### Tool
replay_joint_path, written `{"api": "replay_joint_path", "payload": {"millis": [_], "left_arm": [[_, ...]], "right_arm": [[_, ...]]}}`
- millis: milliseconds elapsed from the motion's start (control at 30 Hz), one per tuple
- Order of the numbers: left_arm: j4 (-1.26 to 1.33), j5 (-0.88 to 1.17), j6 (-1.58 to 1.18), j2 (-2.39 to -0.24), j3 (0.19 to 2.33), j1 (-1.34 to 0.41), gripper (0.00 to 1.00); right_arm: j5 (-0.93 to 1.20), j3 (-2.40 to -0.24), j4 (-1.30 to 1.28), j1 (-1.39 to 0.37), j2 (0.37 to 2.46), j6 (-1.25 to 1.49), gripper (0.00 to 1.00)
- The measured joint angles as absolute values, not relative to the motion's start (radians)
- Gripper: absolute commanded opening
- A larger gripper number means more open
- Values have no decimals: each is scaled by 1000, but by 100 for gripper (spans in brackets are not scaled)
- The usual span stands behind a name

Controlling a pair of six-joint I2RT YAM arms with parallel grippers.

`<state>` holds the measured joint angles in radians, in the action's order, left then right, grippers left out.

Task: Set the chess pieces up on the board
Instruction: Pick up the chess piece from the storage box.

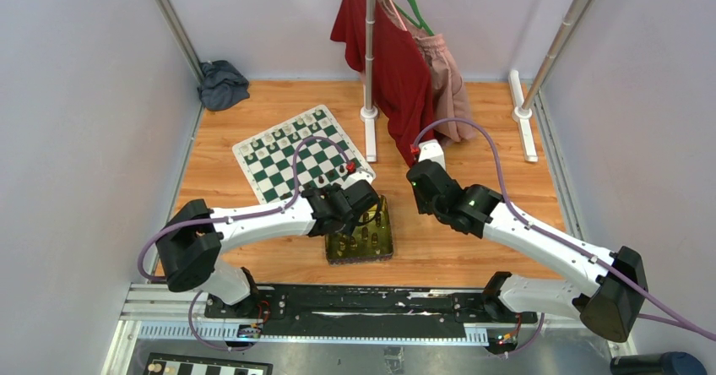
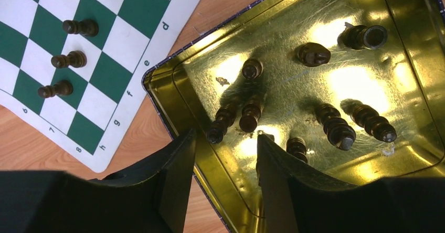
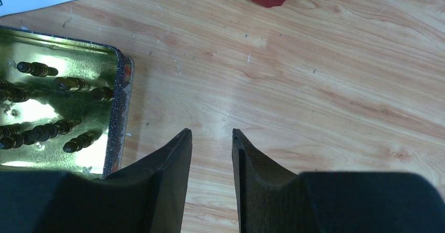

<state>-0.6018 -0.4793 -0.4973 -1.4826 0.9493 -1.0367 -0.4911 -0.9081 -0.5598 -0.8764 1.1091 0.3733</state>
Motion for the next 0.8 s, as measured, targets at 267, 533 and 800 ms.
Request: {"api": "replay_joint_path", "payload": {"millis": [267, 533, 800], "left_arm": [[-605, -492, -498, -1489, 949, -1037, 50], [-606, -510, -498, -1499, 949, -1037, 49], [-603, -504, -500, -1505, 949, -1027, 46]], "right_arm": [[-492, -908, -556, -874, 1109, 371, 35], [-492, -905, -553, -873, 1106, 368, 35], [-492, -904, -552, -868, 1094, 365, 35]]}}
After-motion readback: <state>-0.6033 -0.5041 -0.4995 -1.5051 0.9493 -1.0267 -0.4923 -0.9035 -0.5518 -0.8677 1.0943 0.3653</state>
